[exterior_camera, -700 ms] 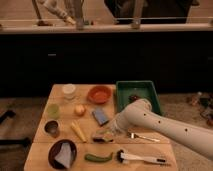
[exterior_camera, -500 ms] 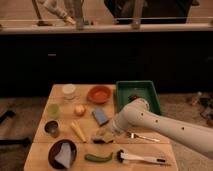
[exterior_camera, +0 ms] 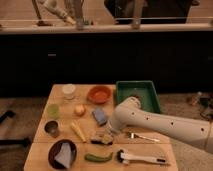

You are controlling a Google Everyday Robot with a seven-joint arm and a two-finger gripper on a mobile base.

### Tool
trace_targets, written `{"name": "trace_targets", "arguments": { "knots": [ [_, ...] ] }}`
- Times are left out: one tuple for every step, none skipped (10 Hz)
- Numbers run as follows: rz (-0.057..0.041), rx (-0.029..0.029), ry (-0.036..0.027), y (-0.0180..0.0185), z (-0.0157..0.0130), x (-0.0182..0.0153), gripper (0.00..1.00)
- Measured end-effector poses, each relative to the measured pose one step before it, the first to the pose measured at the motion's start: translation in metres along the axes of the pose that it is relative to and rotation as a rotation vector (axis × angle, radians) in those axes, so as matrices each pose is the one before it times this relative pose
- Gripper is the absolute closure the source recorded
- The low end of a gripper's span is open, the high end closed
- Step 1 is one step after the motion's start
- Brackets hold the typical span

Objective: Place eraser in table surface

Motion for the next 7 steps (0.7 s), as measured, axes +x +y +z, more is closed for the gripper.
{"name": "trace_targets", "arguments": {
  "knots": [
    [0.00138,0.00068,-0.00011,-0.00023,-0.00032,0.00066,0.86],
    [0.0004,0.00009,-0.00006,-0.00005,-0.00007,0.00016,0.81],
    [-0.00144,-0.00045,0.00022,0.00017,0.00023,-0.00053,0.69],
    [0.00004,0.00008,-0.00005,-0.00002,-0.00004,0.00002,0.59],
    [0.00013,-0.00001,-0.00003,-0.00001,0.00001,0.00003,0.51],
    [0.0011,0.00042,-0.00026,-0.00015,-0.00021,0.00046,0.39],
    [0.00045,0.00016,-0.00021,-0.00003,-0.00013,0.00015,0.28]
  ]
}}
